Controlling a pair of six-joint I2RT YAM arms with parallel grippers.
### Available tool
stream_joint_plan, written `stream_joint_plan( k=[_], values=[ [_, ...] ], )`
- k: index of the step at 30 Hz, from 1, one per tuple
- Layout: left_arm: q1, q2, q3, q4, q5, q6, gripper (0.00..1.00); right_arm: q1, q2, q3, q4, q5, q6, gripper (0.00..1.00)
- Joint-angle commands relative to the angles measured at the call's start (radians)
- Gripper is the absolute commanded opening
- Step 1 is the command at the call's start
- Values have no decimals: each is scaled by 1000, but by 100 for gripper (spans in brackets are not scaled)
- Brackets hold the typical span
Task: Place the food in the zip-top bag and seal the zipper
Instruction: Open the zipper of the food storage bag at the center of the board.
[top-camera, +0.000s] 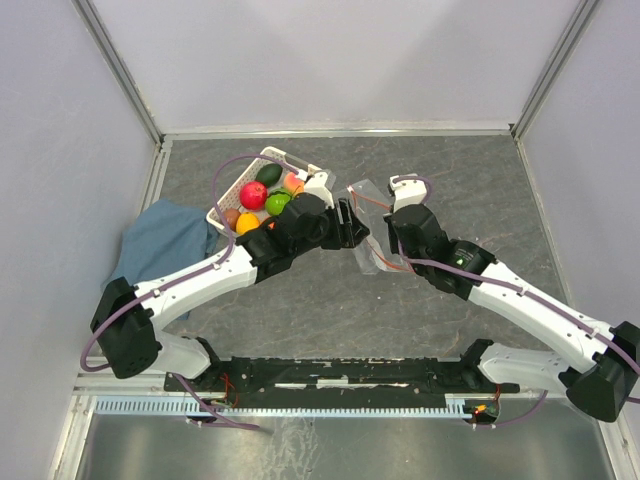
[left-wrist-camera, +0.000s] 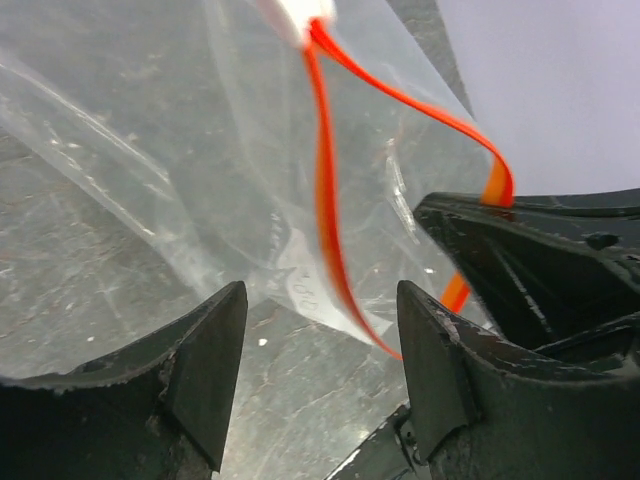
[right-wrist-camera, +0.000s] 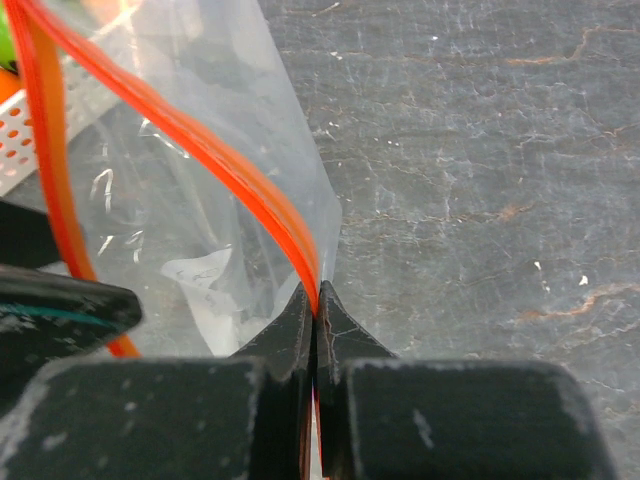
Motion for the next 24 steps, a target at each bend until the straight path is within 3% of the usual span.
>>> stream_joint_plan(
  k=[1,5,8,12,16,17,24],
  values=[
    [-37,-14,-7,151,-55,-97,68,26,-4,10,86,41,57,2],
    [-61,15,-7,168,-110,-109,68,43,-6,1,99,49,72,2],
    [-80,32,-5,162,-143,-108,59,44,-12,-5,97,53,66,2],
    [-85,26,-16,124,-185,-98,38,44,-43,-18,70,117,33,2],
    [-87,3,-28,65,-211,-77,7,44,-68,-17,28,158,-25,2],
    [-87,-2,-27,48,-213,-68,3,43,-69,-14,15,165,-34,2],
    [-85,-48,20,-118,-214,-3,3,42,-127,-34,-21,143,-120,3]
  ],
)
